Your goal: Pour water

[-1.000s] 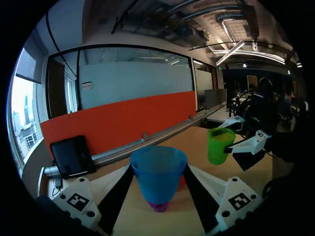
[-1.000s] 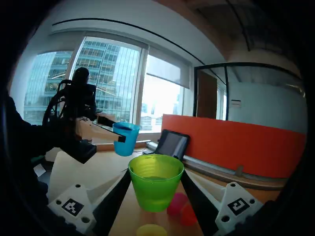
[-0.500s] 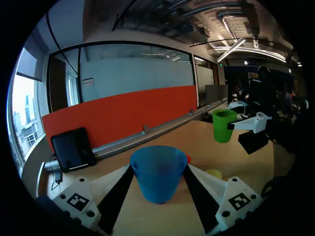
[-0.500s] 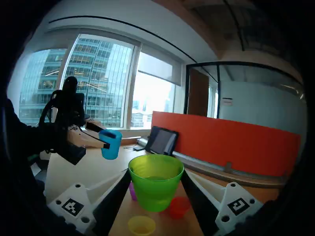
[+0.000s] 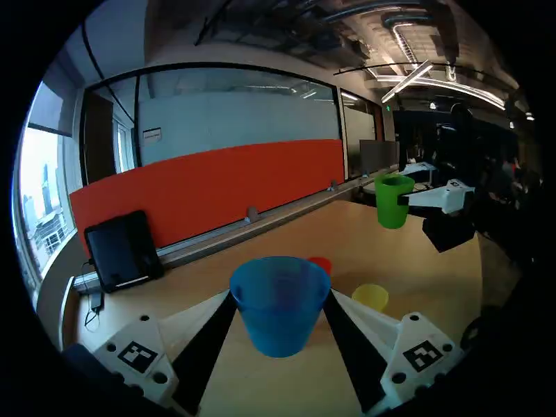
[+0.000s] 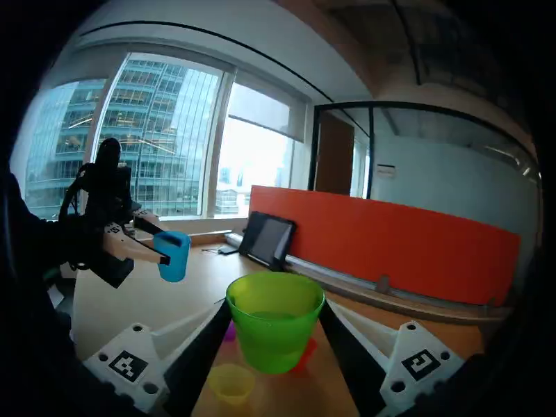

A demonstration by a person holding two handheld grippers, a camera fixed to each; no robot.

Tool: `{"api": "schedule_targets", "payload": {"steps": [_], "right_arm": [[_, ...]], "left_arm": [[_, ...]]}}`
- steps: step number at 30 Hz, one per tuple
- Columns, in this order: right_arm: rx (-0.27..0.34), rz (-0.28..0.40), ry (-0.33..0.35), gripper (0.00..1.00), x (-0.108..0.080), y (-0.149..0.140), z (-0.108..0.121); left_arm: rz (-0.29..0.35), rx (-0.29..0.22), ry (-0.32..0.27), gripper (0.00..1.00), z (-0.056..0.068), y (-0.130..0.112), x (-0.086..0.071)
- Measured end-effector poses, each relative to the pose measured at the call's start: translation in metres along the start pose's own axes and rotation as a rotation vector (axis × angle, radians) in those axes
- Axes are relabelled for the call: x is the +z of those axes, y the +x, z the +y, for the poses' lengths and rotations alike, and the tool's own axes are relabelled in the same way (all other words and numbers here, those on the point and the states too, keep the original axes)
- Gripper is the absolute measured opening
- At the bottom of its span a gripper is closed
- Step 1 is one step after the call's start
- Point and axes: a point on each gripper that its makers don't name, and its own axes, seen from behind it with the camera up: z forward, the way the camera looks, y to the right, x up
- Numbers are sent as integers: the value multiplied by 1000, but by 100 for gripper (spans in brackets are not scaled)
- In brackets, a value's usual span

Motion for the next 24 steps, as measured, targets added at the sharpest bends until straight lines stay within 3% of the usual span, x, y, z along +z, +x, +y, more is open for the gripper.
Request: {"api": "schedule_targets", "payload": {"steps": [24], "right_arm": [[-3, -233, 8, 91, -14, -81, 13]], "left_arm": [[-186, 22, -86, 87, 27, -67, 15]]}}
